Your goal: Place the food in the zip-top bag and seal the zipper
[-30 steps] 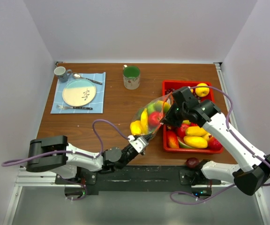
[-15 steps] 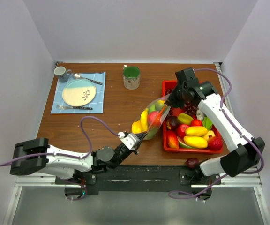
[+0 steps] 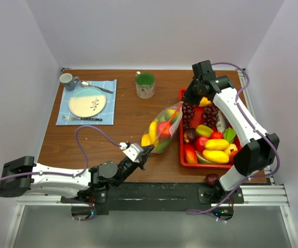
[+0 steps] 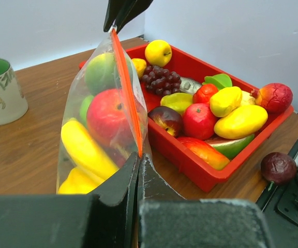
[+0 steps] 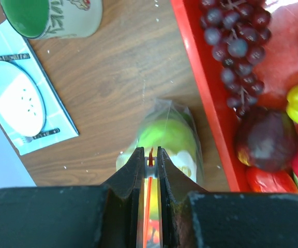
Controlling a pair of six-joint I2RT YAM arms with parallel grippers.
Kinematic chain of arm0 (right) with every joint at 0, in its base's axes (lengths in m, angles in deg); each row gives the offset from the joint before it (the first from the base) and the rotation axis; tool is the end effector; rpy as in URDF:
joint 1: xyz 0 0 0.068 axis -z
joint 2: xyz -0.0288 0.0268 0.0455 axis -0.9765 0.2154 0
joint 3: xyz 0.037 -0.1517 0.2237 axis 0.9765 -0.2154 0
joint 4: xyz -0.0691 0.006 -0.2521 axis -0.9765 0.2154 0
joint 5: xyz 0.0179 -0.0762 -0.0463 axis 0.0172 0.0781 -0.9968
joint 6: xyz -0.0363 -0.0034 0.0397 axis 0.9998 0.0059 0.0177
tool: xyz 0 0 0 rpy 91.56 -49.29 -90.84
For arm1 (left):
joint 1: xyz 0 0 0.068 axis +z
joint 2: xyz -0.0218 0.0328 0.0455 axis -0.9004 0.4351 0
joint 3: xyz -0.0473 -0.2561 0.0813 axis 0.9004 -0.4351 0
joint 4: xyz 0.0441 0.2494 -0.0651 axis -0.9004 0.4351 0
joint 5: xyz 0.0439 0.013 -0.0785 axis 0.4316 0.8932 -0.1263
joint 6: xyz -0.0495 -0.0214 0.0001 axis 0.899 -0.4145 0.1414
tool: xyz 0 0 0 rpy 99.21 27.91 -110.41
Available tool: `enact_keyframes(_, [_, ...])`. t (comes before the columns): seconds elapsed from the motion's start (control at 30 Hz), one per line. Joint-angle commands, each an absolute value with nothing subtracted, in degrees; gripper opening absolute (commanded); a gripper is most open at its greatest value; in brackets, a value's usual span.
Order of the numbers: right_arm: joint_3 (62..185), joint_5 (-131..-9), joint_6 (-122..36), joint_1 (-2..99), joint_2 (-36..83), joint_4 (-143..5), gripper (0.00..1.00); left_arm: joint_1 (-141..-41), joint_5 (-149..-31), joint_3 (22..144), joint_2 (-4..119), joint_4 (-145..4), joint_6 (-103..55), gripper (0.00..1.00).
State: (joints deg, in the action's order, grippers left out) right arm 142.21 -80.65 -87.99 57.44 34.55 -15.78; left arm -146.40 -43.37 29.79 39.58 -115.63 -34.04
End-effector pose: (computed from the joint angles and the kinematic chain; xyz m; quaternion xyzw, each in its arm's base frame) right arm 0.3218 0.1155 0.3588 0.2671 0.9065 0.1679 0.2804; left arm 0.0502 -0.2032 0.2458 0.2085 0.6309 -0.3177 0.6764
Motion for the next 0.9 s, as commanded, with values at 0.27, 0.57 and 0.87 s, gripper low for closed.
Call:
enact_keyframes(0.27, [152.46,-82.20,-82.72,58.58,41.03,-21.79,0.00,-146.83,-40.05,30.03,33.39,-108.62,-29.92,0.00])
enact_keyframes(0.57, [152.72,-77.36,-79.29,56.21,42.00,-24.52,0.00,-139.10,-51.27,34.95,36.29,-102.03,-19.30,0.00])
enact_keyframes(0.87, [150.02,-82.43,-74.56,55.06,43.14,-22.50,0.00,-137.60,-55.96,45.15,45.08,-93.77,-16.48,0.58])
